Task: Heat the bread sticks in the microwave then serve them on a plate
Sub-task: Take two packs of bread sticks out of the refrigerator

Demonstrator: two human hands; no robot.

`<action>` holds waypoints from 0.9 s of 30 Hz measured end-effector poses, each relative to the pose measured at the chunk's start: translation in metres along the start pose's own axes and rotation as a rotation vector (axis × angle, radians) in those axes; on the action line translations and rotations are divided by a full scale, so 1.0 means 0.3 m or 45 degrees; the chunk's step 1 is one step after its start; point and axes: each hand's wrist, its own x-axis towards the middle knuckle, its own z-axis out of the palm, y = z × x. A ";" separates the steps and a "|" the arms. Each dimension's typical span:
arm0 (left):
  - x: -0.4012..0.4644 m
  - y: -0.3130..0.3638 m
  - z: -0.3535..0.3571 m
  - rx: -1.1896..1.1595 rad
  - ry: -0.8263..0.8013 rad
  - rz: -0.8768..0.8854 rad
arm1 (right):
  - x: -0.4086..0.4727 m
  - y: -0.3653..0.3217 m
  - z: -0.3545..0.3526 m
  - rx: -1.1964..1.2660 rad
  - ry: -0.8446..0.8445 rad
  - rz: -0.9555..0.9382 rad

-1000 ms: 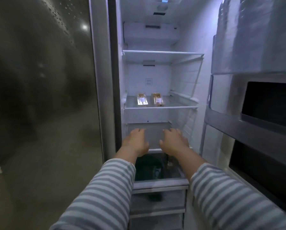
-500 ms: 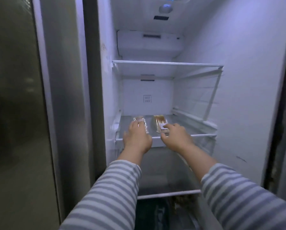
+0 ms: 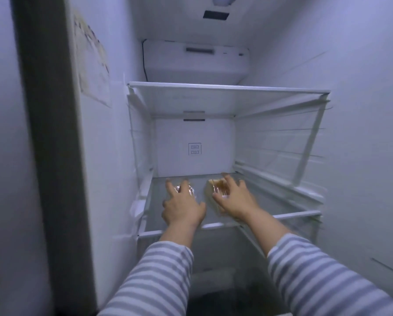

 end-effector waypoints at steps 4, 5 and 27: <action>0.013 -0.018 -0.004 -0.002 -0.091 -0.095 | 0.009 -0.002 0.021 -0.027 -0.076 0.054; 0.013 -0.020 -0.006 0.003 -0.113 -0.099 | 0.007 -0.006 0.024 -0.041 -0.073 0.060; -0.753 -0.005 -0.253 -0.220 -0.015 -0.004 | -0.761 0.064 -0.205 0.020 0.220 0.060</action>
